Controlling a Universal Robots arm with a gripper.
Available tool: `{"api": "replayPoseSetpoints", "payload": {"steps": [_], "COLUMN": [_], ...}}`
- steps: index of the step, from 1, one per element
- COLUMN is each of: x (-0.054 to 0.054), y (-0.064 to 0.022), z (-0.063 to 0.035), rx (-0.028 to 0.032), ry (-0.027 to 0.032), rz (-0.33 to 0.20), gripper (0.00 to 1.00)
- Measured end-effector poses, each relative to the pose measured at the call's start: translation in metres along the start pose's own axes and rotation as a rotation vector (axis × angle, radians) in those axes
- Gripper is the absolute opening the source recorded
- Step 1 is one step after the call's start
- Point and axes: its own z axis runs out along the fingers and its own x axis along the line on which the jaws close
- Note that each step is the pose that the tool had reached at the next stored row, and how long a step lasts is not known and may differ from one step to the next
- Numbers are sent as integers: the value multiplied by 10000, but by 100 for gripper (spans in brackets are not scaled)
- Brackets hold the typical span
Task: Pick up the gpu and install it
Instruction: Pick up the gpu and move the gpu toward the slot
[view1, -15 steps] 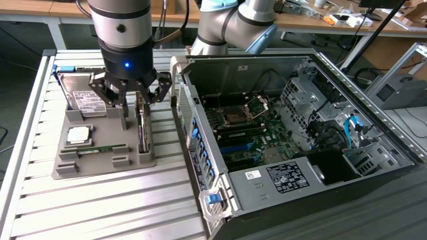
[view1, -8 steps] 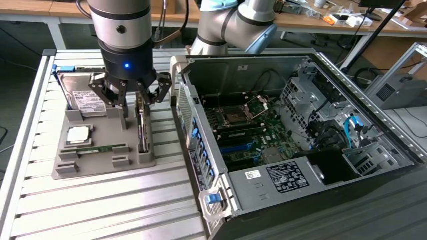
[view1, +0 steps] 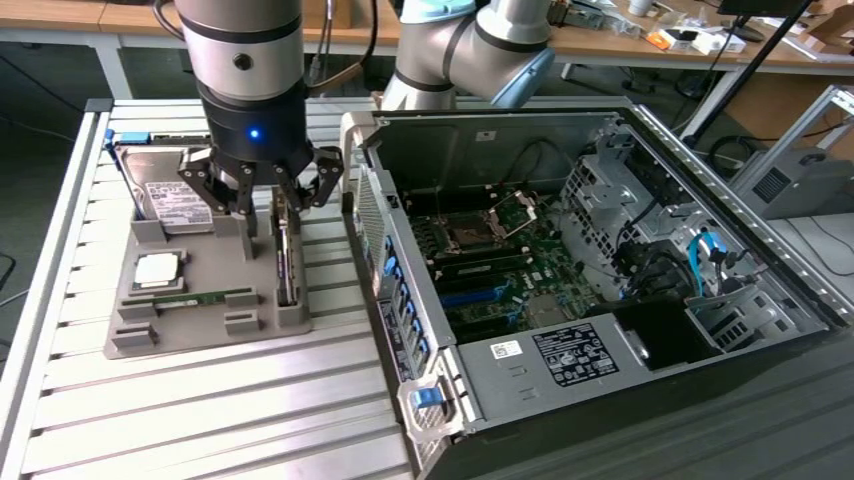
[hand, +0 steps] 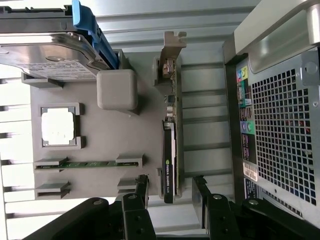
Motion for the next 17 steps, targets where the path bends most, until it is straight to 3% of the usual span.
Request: {"api": "replayPoseSetpoints", "payload": {"steps": [17], "x": [1], "y": [-2], "z": [47], "rx": [0], "ry": [0], "rz": [0], "gripper": [48]}}
